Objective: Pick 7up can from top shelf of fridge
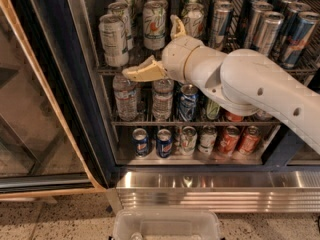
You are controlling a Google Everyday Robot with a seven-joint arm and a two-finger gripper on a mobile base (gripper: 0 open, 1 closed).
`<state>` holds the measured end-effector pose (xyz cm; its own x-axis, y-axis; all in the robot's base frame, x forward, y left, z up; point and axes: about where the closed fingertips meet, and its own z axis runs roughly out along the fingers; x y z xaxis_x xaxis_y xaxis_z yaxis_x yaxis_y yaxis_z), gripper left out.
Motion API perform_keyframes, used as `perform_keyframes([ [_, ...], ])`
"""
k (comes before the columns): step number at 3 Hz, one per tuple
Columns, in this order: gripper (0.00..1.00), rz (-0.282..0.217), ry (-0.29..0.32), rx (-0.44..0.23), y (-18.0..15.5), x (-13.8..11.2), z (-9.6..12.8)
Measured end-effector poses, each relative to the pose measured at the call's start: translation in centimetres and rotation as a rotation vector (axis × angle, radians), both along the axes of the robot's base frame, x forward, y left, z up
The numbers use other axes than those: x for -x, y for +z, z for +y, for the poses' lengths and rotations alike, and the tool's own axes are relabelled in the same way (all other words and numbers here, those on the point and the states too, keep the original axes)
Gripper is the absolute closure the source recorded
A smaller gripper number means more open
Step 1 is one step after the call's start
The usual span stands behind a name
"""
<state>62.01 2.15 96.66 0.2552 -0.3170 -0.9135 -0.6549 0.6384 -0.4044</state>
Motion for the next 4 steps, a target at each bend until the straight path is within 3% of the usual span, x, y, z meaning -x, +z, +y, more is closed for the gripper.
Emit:
perform_keyframes([
  [1,0.00,-0.018,-0.002,-0.022,0.0,-0.2,-0.2],
  [2,0.00,-0.050,0.031,-0.100,-0.4,-1.5,1.7],
  [3,0.00,-0.080,0.026,-0.200,-1.1,-2.1,3.3],
  [4,0.00,-0.078,0.035,-0.245,-0.4,-2.0,4.1],
])
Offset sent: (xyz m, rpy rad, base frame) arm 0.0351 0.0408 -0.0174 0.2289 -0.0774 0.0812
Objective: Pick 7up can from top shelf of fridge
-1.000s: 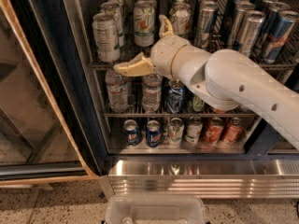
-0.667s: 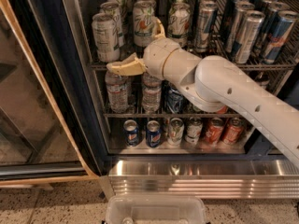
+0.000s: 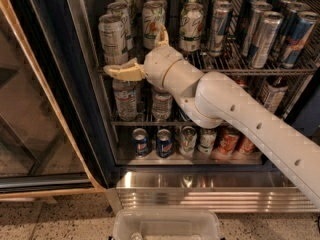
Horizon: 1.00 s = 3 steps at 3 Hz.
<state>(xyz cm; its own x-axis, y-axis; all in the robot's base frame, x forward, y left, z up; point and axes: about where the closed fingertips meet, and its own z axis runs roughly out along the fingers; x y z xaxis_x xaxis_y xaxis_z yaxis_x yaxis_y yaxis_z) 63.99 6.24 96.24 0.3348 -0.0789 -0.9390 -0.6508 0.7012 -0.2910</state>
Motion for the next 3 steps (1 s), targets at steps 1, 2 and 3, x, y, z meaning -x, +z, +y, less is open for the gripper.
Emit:
perform_keyframes([
  [1,0.00,0.000,0.000,0.000,0.0,0.0,0.0],
  [2,0.00,0.026,-0.010,0.023,0.3,0.1,1.0],
  [3,0.00,0.055,-0.063,0.035,1.4,2.4,1.9],
])
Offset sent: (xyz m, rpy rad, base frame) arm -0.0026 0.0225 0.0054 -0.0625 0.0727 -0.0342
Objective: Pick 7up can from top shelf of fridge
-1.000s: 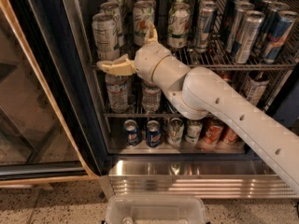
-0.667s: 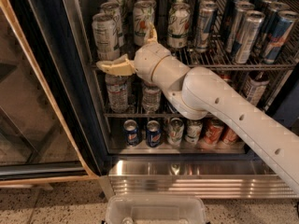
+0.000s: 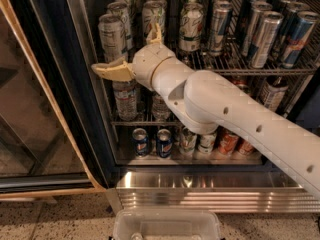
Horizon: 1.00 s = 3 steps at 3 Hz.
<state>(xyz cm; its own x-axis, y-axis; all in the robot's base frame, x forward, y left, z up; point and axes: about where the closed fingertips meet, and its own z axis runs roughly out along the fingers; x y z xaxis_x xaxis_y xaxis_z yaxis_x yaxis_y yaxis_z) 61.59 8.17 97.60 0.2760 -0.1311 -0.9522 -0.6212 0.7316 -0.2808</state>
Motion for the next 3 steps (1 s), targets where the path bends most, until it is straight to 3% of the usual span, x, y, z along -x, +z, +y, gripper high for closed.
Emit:
perform_keyframes([
  [2,0.00,0.117,-0.165,0.001,0.2,5.5,0.8],
  [3,0.00,0.116,-0.162,-0.005,0.2,5.4,0.8],
])
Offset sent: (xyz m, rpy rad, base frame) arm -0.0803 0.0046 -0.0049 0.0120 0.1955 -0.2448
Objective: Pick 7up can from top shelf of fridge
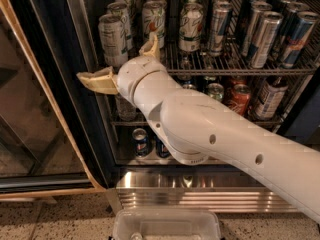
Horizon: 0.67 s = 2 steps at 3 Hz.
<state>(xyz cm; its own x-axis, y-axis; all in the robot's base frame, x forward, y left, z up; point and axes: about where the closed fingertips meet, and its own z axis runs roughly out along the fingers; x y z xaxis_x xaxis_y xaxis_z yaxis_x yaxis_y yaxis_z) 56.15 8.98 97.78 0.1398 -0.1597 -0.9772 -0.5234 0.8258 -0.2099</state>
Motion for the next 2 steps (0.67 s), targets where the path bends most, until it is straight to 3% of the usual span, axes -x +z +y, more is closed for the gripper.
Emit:
perform_keyframes([
  [2,0.00,-0.014,-0.052,-0.065,-0.19,-0.87,-2.03],
])
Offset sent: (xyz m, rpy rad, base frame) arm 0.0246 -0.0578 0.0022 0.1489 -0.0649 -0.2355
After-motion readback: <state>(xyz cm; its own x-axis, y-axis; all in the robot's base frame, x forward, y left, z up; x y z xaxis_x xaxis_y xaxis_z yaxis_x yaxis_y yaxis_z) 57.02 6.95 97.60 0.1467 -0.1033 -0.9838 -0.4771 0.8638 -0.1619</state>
